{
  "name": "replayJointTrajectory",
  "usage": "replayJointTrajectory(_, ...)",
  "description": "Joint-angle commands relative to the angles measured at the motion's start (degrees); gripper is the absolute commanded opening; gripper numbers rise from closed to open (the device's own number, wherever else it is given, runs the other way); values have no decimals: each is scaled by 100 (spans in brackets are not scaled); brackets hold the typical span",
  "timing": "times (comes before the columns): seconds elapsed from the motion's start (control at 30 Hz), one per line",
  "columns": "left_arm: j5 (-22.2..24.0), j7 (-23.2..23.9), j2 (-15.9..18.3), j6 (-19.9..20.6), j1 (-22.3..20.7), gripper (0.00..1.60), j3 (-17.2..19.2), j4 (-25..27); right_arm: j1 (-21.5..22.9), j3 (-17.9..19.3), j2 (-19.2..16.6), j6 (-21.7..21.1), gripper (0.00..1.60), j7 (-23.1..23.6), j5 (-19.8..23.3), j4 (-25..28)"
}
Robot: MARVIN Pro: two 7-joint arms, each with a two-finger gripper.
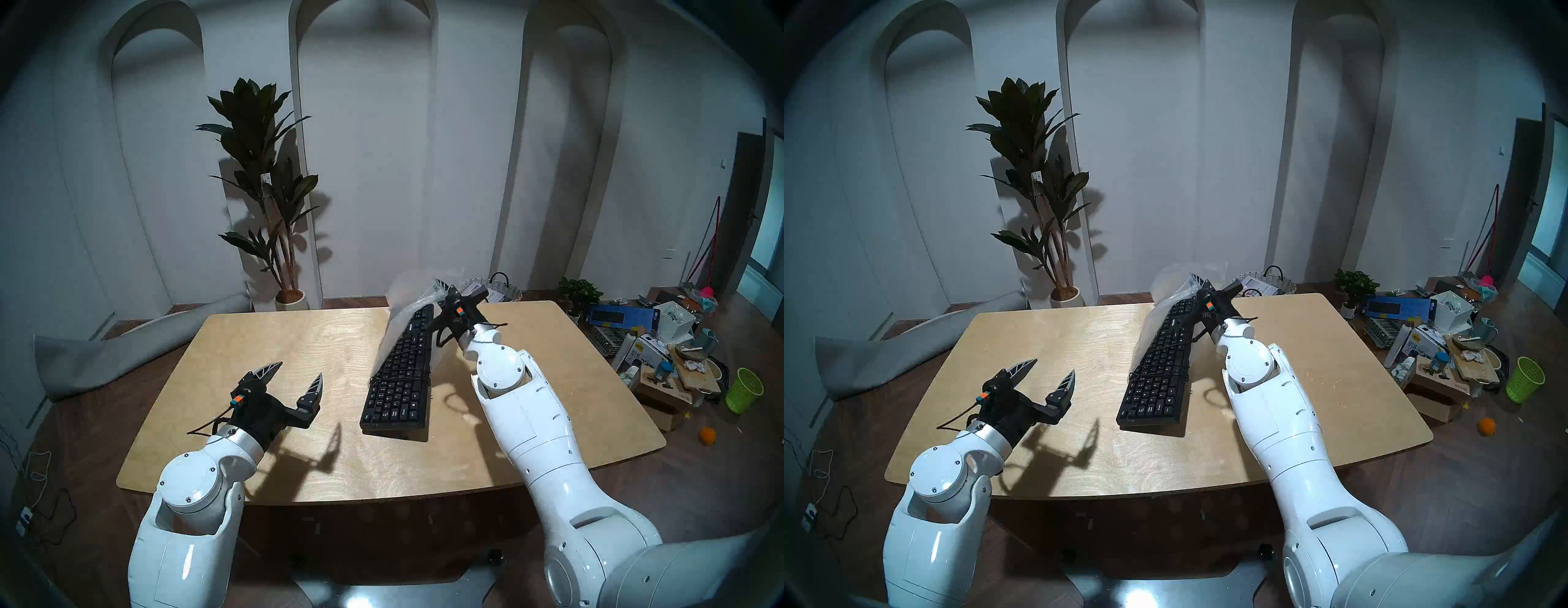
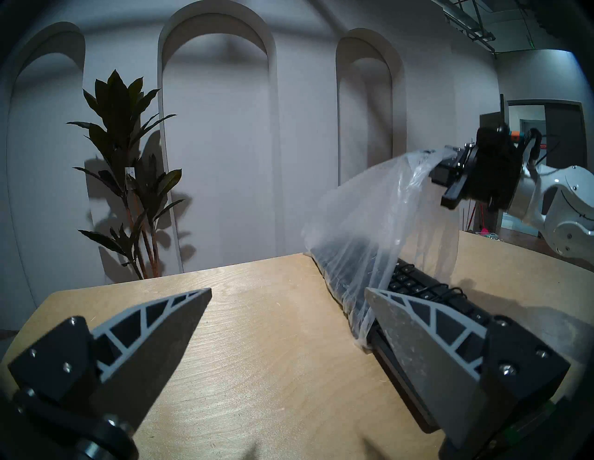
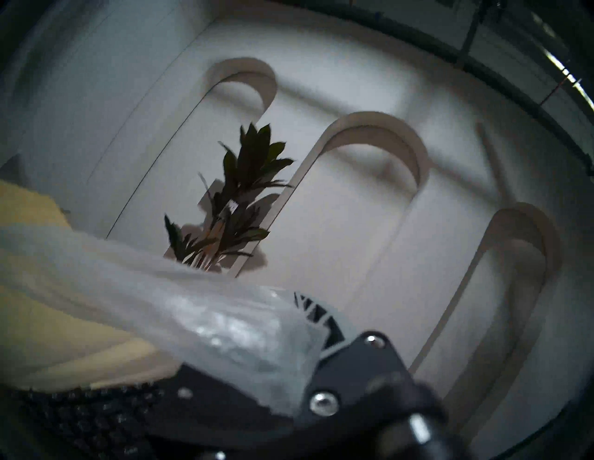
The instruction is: Unwrap the new keyboard and set the wrapping aside
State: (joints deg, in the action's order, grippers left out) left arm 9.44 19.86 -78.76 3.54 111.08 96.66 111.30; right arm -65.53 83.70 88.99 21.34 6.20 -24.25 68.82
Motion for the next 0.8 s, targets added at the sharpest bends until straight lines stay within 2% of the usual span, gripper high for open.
replayJointTrajectory(0.0,-7,6,4,-26,-34,160,-13,100,366,264,336,481,0,-454,398,615)
replayJointTrajectory(0.3,-17,2,4,-27,-24,160,-15,121,-18,583,623,685,0,-1181,633,1175)
replayJointTrajectory(0.53,16,51,28,-32,-27,160,-4,177,-386,740,880,403,0,-1876,477,1659)
replayJointTrajectory(0.67,17,73,40,-64,-91,160,-6,223,-546,621,855,149,0,-2121,503,1879)
replayJointTrajectory(0.77,16,61,24,-36,-186,160,-19,247,-521,573,894,87,0,-2276,540,1834)
